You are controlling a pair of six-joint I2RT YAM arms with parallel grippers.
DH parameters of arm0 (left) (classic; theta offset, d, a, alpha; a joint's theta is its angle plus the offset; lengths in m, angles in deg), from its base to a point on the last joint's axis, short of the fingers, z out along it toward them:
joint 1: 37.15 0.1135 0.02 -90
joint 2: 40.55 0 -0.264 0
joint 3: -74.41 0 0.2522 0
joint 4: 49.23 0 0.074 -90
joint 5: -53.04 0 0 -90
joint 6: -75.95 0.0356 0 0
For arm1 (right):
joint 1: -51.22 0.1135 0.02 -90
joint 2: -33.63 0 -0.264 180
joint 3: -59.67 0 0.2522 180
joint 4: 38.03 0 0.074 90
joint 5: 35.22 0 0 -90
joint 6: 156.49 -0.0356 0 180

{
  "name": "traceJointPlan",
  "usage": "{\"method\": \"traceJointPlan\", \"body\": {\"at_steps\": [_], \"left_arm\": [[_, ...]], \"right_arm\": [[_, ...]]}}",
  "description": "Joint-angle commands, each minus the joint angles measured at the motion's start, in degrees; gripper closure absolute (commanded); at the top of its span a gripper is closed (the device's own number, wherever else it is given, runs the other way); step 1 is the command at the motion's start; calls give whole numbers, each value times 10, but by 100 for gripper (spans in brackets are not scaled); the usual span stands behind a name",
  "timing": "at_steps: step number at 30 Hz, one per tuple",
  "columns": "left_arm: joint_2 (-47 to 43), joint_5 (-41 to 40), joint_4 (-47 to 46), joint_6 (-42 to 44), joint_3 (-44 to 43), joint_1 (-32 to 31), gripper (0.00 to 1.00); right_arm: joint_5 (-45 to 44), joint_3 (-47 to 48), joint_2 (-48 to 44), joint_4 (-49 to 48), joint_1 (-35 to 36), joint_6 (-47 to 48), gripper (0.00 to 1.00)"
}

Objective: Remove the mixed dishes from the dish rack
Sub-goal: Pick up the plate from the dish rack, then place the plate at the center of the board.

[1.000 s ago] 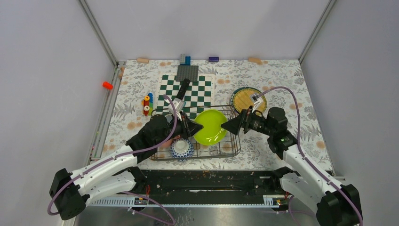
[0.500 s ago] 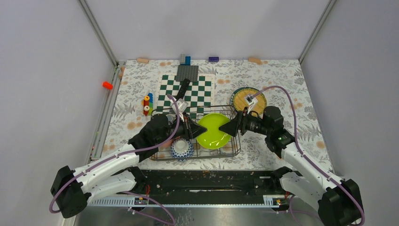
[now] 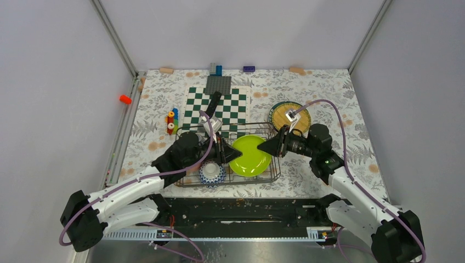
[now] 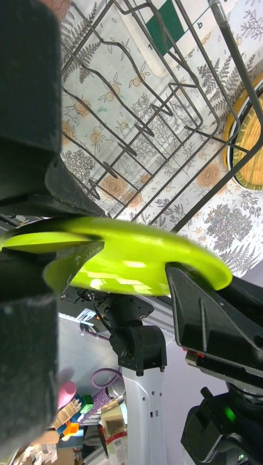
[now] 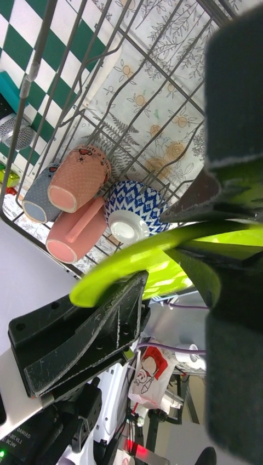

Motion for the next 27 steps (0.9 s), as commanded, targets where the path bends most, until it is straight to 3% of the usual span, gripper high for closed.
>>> {"method": "traceJointPlan", "body": {"at_steps": [1, 3, 6, 8, 18, 27], "left_arm": [[-2, 5, -15, 15, -35, 3, 71], [-7, 5, -9, 23, -39, 3, 48], [-21, -1, 10, 38, -51, 3, 22], [-33, -14, 22, 47, -57, 3, 3], [-131, -150, 98, 72, -56, 3, 1], [-207, -332, 164, 41, -15, 3, 1]], "right_arm": [[-15, 5, -23, -35, 5, -9, 80], [-31, 0, -34, -37, 5, -11, 86], [-55, -7, -53, -37, 5, -15, 100], [-75, -12, -68, -35, 5, -20, 100], [-215, -21, -139, 26, 5, -24, 100], [-417, 28, -140, 125, 5, -52, 100]]}}
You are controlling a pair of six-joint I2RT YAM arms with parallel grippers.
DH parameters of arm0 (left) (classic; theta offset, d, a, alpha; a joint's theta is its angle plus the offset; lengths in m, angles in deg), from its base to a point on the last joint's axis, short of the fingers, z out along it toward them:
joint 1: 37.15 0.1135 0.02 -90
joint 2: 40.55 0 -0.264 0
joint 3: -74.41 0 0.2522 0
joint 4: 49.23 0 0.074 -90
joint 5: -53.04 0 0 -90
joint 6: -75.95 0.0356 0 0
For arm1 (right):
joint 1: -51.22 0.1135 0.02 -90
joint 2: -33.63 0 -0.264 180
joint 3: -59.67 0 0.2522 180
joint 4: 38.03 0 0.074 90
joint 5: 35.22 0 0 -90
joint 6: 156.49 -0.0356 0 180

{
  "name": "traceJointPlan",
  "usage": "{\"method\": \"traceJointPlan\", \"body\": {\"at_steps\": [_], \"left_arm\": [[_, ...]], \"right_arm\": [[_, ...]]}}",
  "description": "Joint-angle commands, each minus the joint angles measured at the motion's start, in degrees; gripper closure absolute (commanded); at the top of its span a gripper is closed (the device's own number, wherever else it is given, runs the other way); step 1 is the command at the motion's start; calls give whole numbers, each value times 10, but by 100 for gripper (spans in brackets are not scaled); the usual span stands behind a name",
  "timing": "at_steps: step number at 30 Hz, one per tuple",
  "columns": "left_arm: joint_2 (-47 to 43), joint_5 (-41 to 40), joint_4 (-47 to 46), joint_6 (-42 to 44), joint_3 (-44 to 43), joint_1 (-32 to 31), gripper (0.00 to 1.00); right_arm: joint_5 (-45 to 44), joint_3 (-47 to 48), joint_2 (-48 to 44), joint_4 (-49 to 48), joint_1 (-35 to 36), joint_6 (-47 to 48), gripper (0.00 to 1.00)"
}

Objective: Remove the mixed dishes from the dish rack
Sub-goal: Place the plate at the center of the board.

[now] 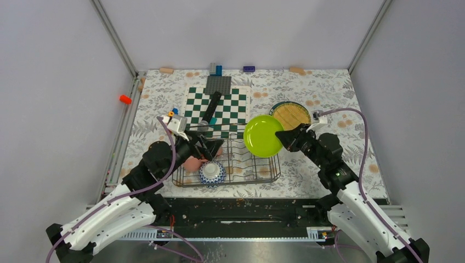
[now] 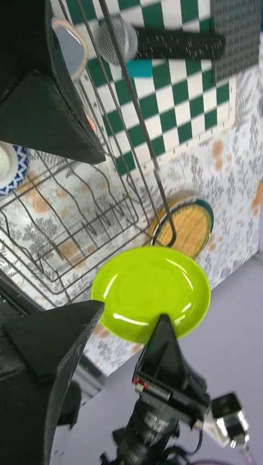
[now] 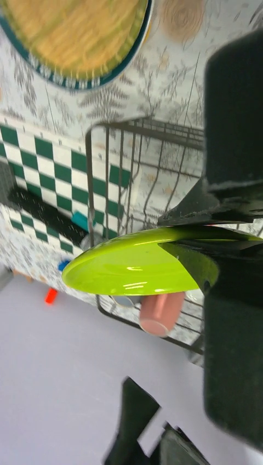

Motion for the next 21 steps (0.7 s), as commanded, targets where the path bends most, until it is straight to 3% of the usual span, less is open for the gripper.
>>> {"method": "traceJointPlan", "body": {"at_steps": [1, 9, 14, 21], "left_arm": [[-20, -118, 40, -17, 12, 1, 1], [-29, -180, 82, -29, 17, 0, 1], [-37, -175, 97, -30, 19, 1, 1], [-49, -168, 97, -27, 25, 0, 1]], "right_arm": [[-154, 45, 0, 34, 3, -20, 100], [-307, 94, 31, 67, -27, -17, 100], [-241, 122, 97, 77, -115, -52, 100], [-233, 144, 202, 47, -176, -75, 100]]}}
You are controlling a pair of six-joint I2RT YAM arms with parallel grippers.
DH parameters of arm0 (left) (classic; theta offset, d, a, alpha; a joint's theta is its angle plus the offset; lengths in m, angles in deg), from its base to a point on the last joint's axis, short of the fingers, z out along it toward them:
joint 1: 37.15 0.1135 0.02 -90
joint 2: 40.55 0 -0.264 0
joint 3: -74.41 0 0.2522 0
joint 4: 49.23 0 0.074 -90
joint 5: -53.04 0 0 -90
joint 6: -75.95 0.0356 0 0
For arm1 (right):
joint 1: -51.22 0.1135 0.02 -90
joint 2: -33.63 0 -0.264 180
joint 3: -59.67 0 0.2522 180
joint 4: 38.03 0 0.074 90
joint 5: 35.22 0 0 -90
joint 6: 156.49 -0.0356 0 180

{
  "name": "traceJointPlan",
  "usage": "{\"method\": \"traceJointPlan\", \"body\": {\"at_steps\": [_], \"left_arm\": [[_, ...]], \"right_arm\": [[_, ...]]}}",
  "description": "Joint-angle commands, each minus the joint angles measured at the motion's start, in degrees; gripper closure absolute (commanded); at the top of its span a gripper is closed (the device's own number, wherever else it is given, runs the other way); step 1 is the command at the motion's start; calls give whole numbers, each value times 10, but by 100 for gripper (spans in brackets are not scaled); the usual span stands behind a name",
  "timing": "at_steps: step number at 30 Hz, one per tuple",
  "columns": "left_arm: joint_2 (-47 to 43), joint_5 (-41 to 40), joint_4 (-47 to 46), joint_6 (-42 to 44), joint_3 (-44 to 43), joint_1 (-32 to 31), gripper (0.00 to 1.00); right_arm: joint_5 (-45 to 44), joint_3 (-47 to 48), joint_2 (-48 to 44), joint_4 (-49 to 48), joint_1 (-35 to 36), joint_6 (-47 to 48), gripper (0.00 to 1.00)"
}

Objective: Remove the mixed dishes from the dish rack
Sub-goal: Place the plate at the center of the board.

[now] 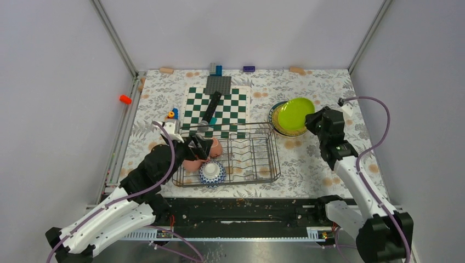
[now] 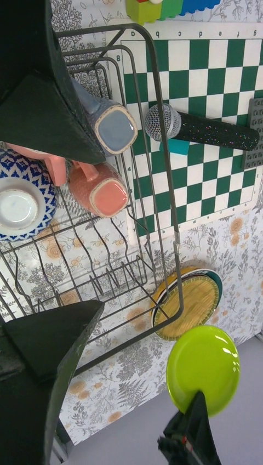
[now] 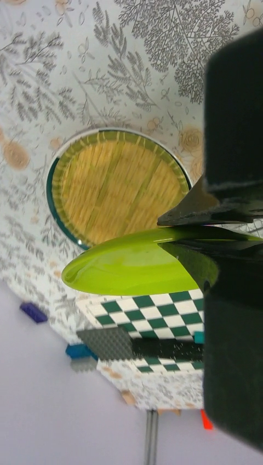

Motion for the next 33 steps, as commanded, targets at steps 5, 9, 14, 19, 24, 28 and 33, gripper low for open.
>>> {"method": "traceJointPlan", "body": {"at_steps": [5, 9, 14, 19, 24, 28, 33], "left_arm": [[-2, 8, -14, 5, 1, 0, 1], [1, 14, -14, 4, 0, 0, 1], [5, 14, -11, 4, -1, 1, 1], [6, 10, -10, 4, -3, 1, 1], [16, 7, -9, 4, -6, 0, 1], [20, 8, -8, 4, -9, 0, 1], [22, 8, -7, 6, -9, 1, 1]], "right_arm": [[80, 62, 126, -55, -55, -57, 100], [120, 83, 190, -73, -74, -76, 100], [142, 93, 250, -90, -84, -89, 94], [141, 95, 292, -110, -90, -93, 90], [153, 104, 330, -117, -94, -91, 84], [156, 106, 344, -117, -95, -85, 65], [157, 105, 346, -112, -96, -77, 45]]}}
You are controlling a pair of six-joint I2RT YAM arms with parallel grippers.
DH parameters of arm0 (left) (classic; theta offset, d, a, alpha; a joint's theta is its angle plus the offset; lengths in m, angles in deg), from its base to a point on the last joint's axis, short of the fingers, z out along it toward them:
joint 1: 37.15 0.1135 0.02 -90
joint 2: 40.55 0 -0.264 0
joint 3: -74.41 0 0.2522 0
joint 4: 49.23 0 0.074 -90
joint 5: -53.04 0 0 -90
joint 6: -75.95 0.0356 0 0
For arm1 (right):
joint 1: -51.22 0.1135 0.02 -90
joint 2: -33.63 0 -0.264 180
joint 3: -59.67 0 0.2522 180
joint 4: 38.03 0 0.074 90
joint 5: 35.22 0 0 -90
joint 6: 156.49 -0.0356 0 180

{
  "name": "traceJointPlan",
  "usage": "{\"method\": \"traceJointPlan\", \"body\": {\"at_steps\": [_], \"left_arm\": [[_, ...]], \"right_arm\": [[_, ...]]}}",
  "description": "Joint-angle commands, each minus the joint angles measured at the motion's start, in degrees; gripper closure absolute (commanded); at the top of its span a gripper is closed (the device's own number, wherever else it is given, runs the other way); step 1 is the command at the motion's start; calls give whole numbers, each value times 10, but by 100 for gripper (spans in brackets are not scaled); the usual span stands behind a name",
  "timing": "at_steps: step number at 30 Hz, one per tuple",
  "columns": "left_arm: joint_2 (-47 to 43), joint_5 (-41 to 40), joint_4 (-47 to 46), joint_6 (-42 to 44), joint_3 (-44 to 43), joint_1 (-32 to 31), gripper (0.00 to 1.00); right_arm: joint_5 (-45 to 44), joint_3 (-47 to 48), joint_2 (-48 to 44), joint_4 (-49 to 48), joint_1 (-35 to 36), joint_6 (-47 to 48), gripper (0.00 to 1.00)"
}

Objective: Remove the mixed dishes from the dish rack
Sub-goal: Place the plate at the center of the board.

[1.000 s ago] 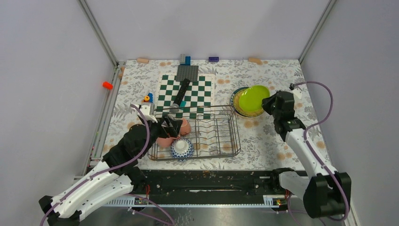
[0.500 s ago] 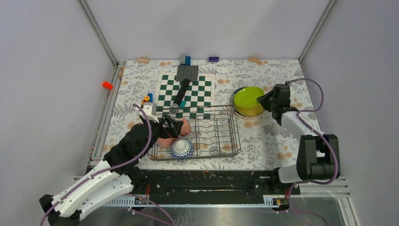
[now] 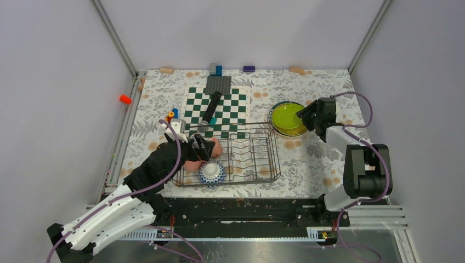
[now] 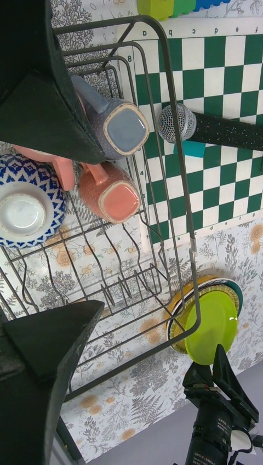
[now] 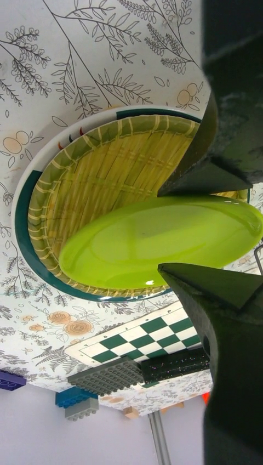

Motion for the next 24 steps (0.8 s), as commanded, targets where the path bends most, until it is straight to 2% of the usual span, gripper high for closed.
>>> {"method": "traceJointPlan", "body": {"at_steps": [1, 7, 14, 17, 19, 24], "left_arm": [[1, 1, -17, 5, -10, 1, 1], [0, 3, -13, 5, -14, 1, 1], [-9, -2, -2, 1, -17, 0, 1], [-12, -5, 4, 1, -19, 1, 1], [-12, -11, 12, -1, -24, 0, 1], [-12, -14, 23, -9, -33, 1, 1]], "right_arm": [[5, 24, 1, -18, -3, 7, 42], [-16, 8, -5, -11, -3, 20, 36], [-50, 29, -21, 62, -3, 56, 24], [-73, 38, -32, 95, -3, 74, 15], [-91, 43, -41, 128, -2, 82, 1], [-110, 41, -70, 161, -3, 95, 0]]}}
